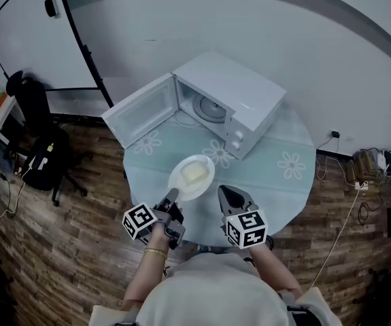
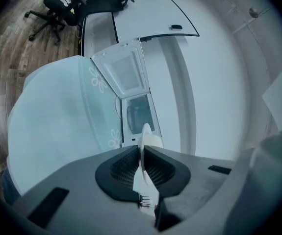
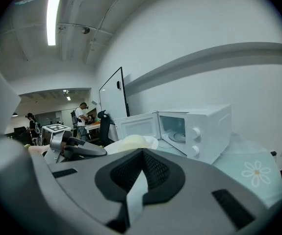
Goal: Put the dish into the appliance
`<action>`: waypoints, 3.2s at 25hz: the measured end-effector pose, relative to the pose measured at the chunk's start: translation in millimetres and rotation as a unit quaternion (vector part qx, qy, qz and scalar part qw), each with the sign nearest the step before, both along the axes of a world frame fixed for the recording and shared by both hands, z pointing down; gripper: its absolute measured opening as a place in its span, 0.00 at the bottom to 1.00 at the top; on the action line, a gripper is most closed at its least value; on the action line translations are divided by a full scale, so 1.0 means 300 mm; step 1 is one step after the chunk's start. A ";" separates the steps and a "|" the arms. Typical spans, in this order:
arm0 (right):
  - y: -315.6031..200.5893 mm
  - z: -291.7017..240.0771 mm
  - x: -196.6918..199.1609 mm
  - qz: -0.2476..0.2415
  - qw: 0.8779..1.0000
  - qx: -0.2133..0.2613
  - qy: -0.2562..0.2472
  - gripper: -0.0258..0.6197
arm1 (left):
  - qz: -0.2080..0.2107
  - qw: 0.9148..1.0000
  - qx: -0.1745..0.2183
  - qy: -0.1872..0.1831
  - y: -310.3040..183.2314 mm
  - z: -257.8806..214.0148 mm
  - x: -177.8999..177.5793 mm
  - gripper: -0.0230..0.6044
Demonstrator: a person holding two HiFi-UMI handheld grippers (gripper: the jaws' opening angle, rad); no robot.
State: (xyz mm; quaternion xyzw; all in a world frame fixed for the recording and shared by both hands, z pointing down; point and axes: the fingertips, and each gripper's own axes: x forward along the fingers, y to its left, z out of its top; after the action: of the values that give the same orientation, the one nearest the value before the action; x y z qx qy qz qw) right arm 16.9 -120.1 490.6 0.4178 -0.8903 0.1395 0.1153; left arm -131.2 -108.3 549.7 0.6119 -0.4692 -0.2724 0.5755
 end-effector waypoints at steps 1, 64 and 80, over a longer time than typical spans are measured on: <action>-0.022 0.000 -0.001 -0.004 1.000 0.000 0.000 0.05 | -0.002 1.000 0.000 0.000 -0.026 0.001 0.002 0.09; -0.535 0.216 -0.035 0.074 0.995 -0.071 0.018 0.05 | 0.020 0.998 -0.065 -0.002 -1.215 0.389 0.020 0.10; -0.555 0.258 0.007 0.086 0.992 -0.086 0.018 0.05 | 0.032 0.997 -0.067 -0.007 -1.341 0.413 0.097 0.10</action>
State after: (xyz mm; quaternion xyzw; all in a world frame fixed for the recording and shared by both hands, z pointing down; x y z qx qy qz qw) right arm 19.1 -286.7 568.1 0.4841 -0.8334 0.2177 0.1542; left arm -102.0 -510.6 673.6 0.5884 -0.4705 -0.2175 0.6206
